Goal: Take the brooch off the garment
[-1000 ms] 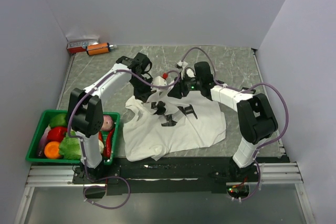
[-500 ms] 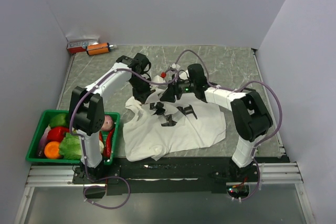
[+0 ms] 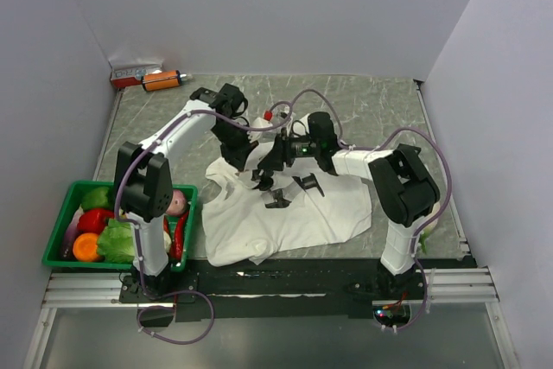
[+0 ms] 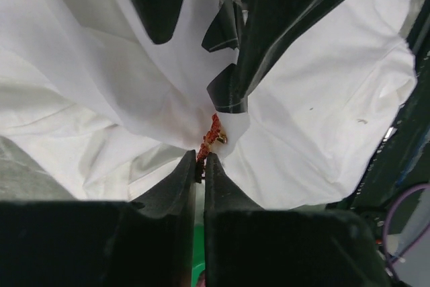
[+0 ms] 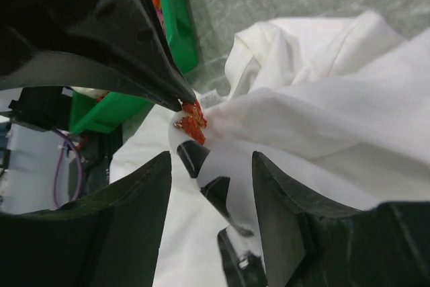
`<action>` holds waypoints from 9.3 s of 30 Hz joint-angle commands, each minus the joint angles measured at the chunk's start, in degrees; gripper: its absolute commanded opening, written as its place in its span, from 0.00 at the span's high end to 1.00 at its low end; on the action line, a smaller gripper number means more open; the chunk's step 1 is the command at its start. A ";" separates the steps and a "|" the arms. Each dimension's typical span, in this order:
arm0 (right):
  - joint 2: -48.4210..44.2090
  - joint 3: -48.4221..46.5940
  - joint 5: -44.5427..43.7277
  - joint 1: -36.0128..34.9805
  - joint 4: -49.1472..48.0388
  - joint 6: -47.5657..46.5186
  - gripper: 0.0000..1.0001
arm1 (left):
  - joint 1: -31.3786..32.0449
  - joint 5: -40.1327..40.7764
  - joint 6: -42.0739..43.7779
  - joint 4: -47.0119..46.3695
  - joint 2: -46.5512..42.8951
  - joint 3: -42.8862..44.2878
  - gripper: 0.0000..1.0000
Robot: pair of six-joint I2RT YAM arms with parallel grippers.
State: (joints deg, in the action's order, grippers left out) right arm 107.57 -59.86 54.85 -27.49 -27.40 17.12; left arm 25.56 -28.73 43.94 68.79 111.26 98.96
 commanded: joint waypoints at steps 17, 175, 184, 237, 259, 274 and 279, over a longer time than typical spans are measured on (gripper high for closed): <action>-4.30 -8.33 -5.98 -1.08 15.08 -23.17 0.46 | -14.83 -3.35 -49.81 -43.30 -18.88 -27.99 0.40; 8.97 -27.42 -3.43 -0.90 15.36 2.11 0.97 | -25.91 -32.35 -60.19 -61.82 -13.18 -30.84 0.42; 16.35 -38.57 3.68 -0.99 38.40 -21.46 0.67 | -23.98 -27.62 -59.78 -56.16 -5.98 -28.38 0.45; 20.39 -44.20 -11.70 0.94 64.05 -38.77 0.54 | -17.04 -36.22 -63.28 -54.30 2.55 -25.65 0.46; 32.89 -65.56 -10.12 3.22 51.41 -15.73 1.00 | -16.33 -30.69 -49.92 -41.55 -1.93 -26.80 0.45; 29.63 -71.99 -19.33 6.57 45.33 -18.09 1.00 | -15.72 -10.22 -48.51 -37.24 0.45 -26.71 0.45; 27.44 -69.09 -20.92 6.04 47.25 -17.74 0.78 | -16.33 2.69 -47.64 -34.70 -2.53 -27.85 0.45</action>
State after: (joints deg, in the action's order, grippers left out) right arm 141.47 -129.51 36.71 -20.75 20.78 0.34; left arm 9.63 -38.59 -5.30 31.11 112.33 72.20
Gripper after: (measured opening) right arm 0.104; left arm 0.549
